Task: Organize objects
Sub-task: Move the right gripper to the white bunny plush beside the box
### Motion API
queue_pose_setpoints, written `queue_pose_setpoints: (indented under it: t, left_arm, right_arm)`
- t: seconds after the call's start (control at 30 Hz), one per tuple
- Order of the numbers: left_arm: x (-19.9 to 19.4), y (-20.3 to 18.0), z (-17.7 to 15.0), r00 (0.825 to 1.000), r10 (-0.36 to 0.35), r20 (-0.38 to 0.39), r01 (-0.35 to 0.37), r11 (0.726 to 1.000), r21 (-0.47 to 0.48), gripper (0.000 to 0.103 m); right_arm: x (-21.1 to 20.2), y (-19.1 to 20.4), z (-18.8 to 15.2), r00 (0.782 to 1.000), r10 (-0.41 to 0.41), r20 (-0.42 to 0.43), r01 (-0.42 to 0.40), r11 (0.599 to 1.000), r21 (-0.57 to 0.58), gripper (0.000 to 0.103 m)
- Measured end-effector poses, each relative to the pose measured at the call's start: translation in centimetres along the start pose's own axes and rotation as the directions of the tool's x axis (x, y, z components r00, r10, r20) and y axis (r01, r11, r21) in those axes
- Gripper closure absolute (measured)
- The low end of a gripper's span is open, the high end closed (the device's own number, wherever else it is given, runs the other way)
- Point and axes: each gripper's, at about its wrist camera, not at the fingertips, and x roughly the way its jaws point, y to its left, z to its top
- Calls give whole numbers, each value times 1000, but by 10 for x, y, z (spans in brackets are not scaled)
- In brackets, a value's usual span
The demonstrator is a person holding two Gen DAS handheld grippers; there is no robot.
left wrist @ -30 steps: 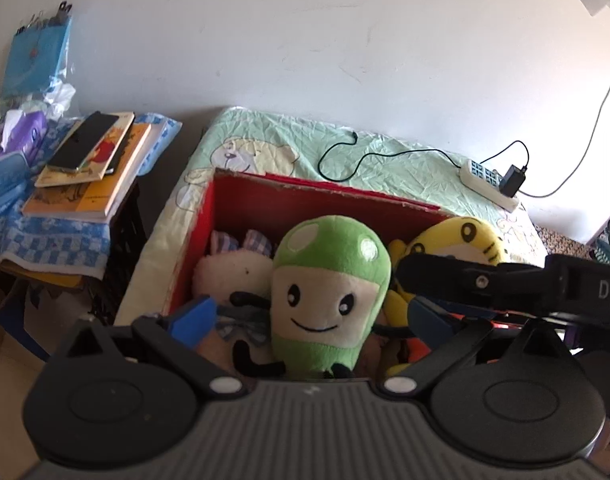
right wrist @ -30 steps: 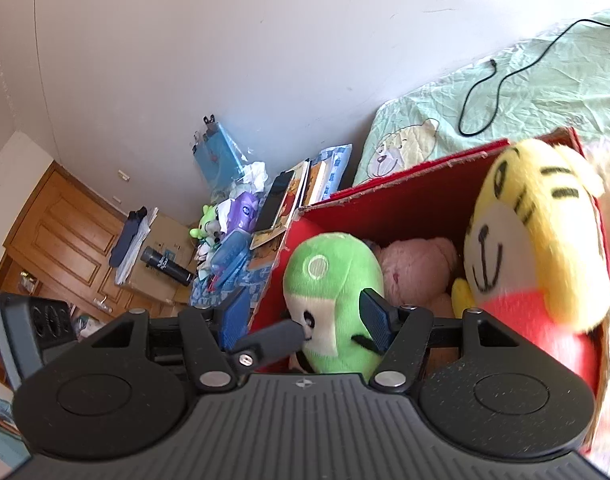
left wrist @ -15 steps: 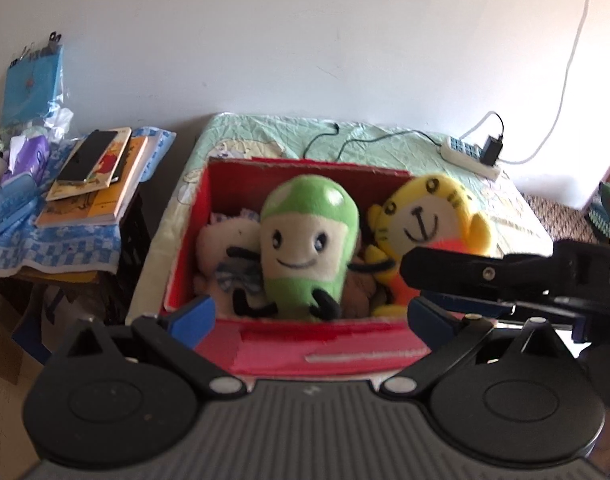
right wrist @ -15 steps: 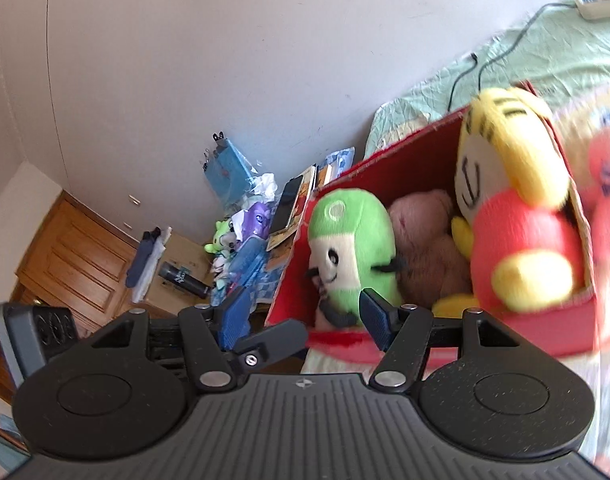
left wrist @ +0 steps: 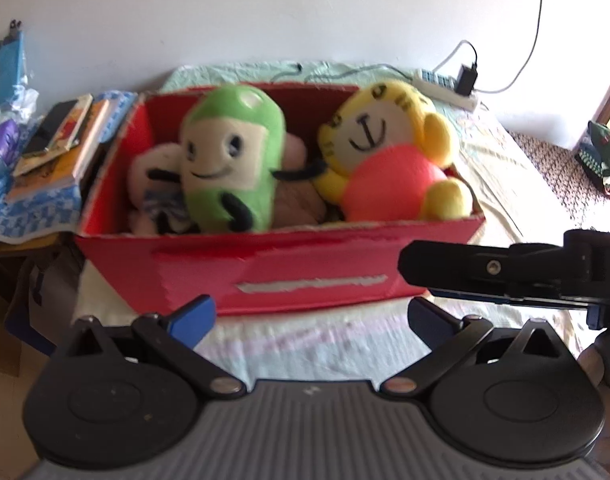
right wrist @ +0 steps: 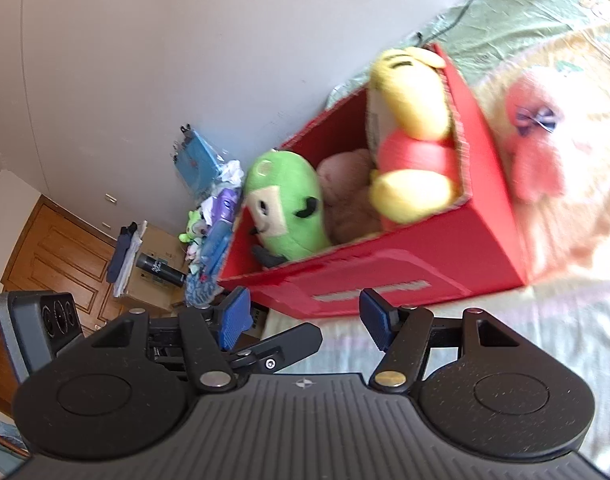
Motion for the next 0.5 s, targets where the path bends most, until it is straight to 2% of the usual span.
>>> queue_pose_setpoints:
  t: [0.1, 0.37, 0.5]
  left_arm:
    - [9, -13, -4, 1000, -19, -24, 18, 1000, -7, 1]
    - [38, -57, -12, 994, -29, -104, 35, 998, 54, 1]
    - [50, -79, -11, 987, -91, -134, 103, 991, 80, 1]
  right_arm:
    - [-2, -12, 2, 999, -11, -31, 12, 1000, 13, 38]
    - [-9, -41, 12, 993, -37, -111, 39, 999, 11, 38]
    - [-18, -57, 18, 990, -58, -125, 60, 998, 8, 38]
